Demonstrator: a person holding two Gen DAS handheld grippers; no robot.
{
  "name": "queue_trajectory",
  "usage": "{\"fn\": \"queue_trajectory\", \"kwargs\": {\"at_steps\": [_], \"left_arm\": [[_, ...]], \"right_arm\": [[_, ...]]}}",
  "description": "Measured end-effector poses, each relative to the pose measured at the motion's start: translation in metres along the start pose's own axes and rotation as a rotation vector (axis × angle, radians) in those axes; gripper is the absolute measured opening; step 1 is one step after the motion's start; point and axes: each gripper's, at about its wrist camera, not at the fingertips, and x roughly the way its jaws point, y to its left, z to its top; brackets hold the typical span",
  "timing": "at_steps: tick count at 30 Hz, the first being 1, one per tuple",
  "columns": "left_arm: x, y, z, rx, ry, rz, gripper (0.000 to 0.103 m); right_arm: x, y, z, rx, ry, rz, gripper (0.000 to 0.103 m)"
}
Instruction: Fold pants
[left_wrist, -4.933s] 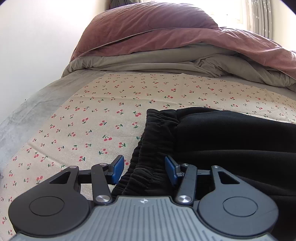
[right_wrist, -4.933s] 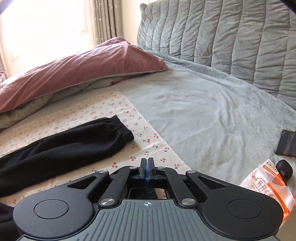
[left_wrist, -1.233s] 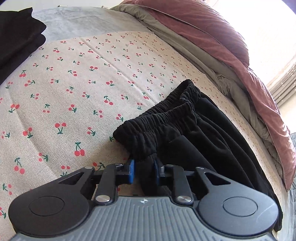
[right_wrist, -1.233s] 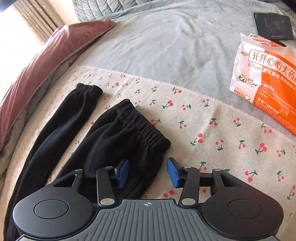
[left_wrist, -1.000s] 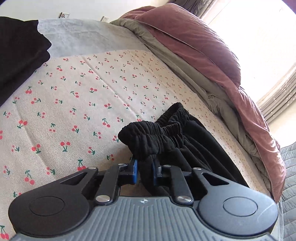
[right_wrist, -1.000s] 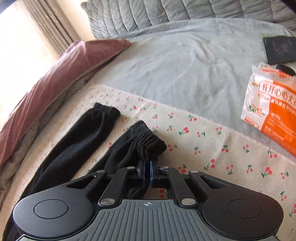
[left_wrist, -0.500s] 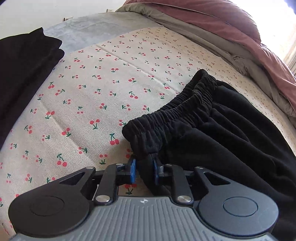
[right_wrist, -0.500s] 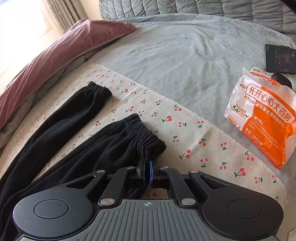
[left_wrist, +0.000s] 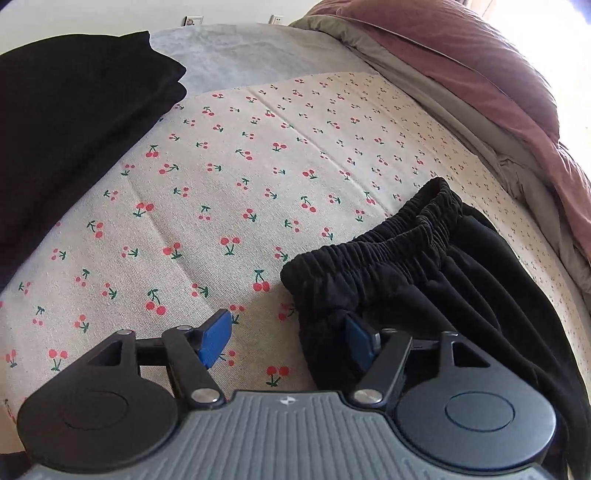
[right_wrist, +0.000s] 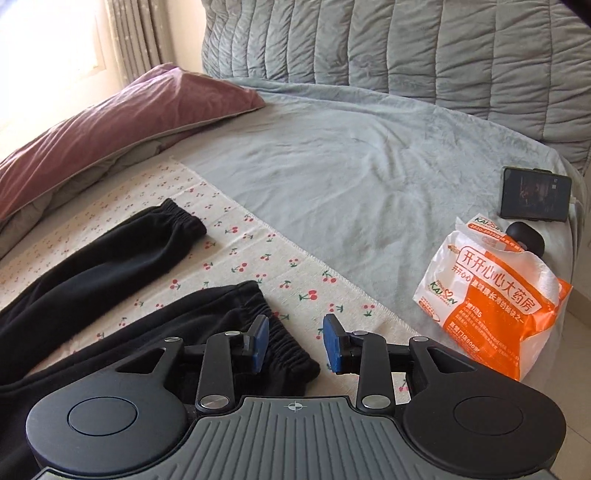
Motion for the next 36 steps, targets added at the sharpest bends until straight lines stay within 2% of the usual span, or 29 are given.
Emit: {"fn": "queue_trajectory", "kwargs": {"at_steps": [4,6,9,12,19,21,23,25,28,30,33,36], "left_arm": [[-0.007,0.001,0.005,0.014,-0.065,0.054,0.065],[-0.009,0.005,0.009,0.009,-0.087,0.074,0.065],[-0.008,0.008,0.012,0.009,-0.097,0.031,0.065],[-0.005,0.000,0.009,0.060,-0.103,-0.014,0.065],[-0.022,-0.020,0.001,0.169,-0.212,-0.036,0.065],[-0.025,-0.031,-0.003,0.222,-0.230,-0.062,0.065],[-0.020,-0.050,-0.012,0.329,-0.213,-0.082,0.065],[-0.009,-0.064,-0.022,0.392,-0.180,-0.078,0.065],[0.016,-0.075,-0.032,0.434,-0.097,-0.080,0.065],[0.029,-0.076,-0.036,0.446,-0.074,-0.052,0.065],[0.031,-0.076,-0.036,0.481,-0.077,-0.043,0.066],[0.028,-0.073,-0.032,0.457,-0.068,-0.068,0.065]], "right_arm": [[0.002,0.024,-0.004,-0.077,0.005,0.034,0.033],[0.002,0.036,-0.006,-0.114,0.006,0.050,0.040],[-0.001,0.051,-0.011,-0.159,0.000,0.074,0.040],[-0.003,0.065,-0.014,-0.194,0.001,0.104,0.040],[-0.008,0.109,-0.035,-0.363,-0.001,0.189,0.041],[-0.009,0.120,-0.042,-0.407,0.009,0.217,0.044],[-0.005,0.134,-0.050,-0.438,0.045,0.252,0.047],[0.002,0.145,-0.057,-0.470,0.097,0.276,0.047],[0.021,0.154,-0.064,-0.462,0.195,0.228,0.049],[0.029,0.151,-0.062,-0.443,0.199,0.209,0.056],[0.033,0.141,-0.053,-0.392,0.183,0.156,0.056],[0.031,0.128,-0.046,-0.342,0.148,0.140,0.057]]}}
